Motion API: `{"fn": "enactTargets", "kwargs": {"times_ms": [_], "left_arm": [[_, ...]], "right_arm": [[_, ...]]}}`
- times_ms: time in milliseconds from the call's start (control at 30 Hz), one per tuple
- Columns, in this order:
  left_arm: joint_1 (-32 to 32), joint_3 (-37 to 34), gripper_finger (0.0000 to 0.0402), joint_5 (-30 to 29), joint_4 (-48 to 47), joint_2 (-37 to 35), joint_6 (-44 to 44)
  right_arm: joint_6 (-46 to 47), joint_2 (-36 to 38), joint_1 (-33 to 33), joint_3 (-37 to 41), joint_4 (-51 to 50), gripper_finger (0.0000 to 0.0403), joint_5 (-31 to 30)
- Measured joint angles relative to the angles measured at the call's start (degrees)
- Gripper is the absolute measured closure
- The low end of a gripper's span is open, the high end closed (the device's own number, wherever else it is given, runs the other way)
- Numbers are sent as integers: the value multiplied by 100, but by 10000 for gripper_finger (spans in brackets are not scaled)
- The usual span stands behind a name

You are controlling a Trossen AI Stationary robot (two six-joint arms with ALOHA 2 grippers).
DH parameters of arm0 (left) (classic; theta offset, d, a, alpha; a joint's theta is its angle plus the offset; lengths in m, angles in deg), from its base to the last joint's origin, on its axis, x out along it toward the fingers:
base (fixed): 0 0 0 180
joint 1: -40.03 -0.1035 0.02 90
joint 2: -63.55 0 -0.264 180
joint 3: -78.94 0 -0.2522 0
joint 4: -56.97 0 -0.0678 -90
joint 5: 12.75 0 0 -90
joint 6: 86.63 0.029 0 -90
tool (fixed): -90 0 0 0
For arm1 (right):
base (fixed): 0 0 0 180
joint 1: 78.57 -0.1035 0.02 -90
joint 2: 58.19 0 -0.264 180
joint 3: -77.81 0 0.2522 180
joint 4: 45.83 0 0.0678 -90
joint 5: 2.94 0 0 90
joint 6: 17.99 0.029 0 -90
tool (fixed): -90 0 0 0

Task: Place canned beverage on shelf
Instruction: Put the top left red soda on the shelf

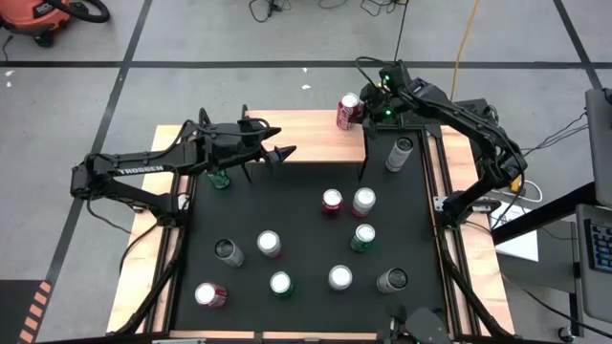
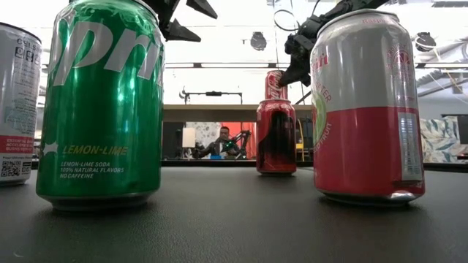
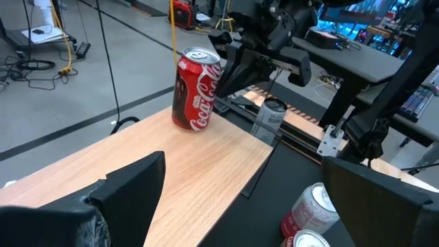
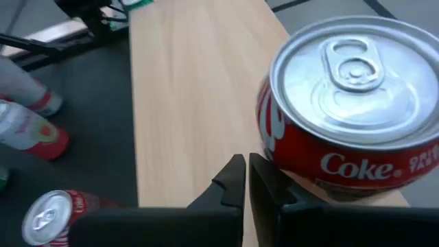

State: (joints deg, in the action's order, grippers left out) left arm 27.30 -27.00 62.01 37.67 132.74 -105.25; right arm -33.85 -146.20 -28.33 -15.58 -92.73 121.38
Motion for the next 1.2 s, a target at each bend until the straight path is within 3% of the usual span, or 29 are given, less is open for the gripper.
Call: {"fn": "enactTargets", "kwargs": {"times_ms": [1200], "left_arm": [[0,0,13,0,3,0,-9]], "right_arm": [[191,56,2,0,83,403,-193]]}}
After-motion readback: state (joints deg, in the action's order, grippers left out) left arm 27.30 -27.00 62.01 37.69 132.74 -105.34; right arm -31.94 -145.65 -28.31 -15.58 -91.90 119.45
